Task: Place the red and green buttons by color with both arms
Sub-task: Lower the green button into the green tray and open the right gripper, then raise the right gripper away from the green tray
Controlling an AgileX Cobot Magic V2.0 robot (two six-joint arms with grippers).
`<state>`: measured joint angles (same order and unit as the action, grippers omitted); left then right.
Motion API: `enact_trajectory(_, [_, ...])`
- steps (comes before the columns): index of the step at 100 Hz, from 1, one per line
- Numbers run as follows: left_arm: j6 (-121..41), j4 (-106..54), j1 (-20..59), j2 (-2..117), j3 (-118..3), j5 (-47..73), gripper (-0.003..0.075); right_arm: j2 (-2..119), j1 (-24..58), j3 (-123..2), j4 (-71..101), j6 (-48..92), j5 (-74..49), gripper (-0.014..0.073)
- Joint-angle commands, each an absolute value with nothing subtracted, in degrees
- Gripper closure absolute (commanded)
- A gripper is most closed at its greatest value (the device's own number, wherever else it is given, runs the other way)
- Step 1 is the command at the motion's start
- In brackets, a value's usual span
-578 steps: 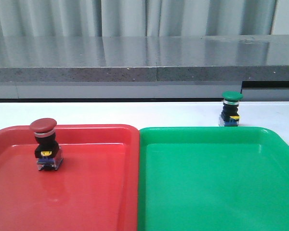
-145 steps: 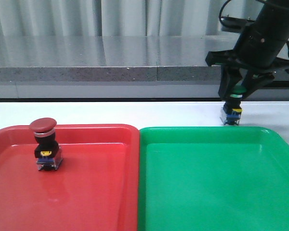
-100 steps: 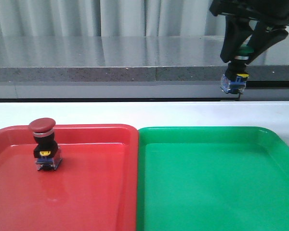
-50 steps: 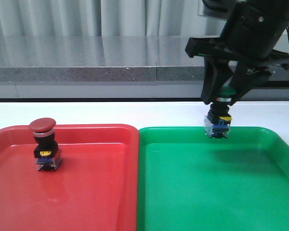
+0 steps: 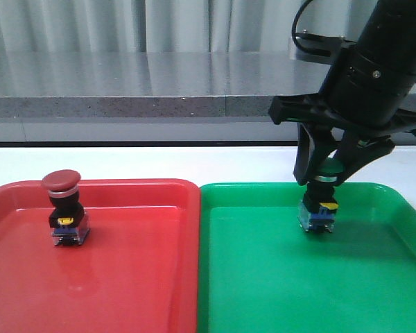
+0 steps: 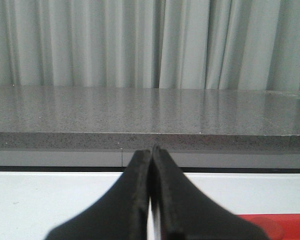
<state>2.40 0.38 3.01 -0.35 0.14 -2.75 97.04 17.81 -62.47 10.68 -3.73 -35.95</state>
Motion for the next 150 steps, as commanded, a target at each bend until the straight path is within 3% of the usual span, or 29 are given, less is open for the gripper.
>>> enact_trajectory(1, [2.6, 0.0, 2.7, -2.1, 2.5, -7.2, 0.0739, 95.0, 17.8, -63.5, 10.9, -3.8, -32.9, 0.0394])
enact_trajectory(42, [2.6, 0.0, 2.7, -2.1, 2.5, -7.2, 0.0739, 97.9, 17.8, -63.5, 11.0, -3.8, -33.0, 0.0383])
enact_trajectory(49, [2.6, 0.0, 2.7, -2.1, 2.5, -7.2, 0.0739, 97.9, 17.8, -63.5, 11.0, -3.8, -33.0, 0.0325])
enact_trajectory(66, [2.6, 0.0, 2.7, -2.1, 2.5, -7.2, 0.0739, 97.8, 17.8, -63.6, 11.2, -3.8, -33.3, 0.0070])
enact_trajectory(77, [2.6, 0.0, 2.7, -2.1, 2.5, -7.2, 0.0739, 97.8, 17.8, -63.7, 11.3, -3.8, -33.2, -0.0015])
enact_trajectory(105, [2.6, 0.0, 2.7, -2.1, 2.5, -7.2, 0.0739, 93.8, 17.8, -63.8, 11.1, -3.8, -30.4, -0.0010])
enact_trajectory(150, [2.6, 0.0, 2.7, -2.1, 2.5, -7.2, 0.0739, 74.3, 17.6, -62.7, 2.0, -3.8, -24.4, -0.0008])
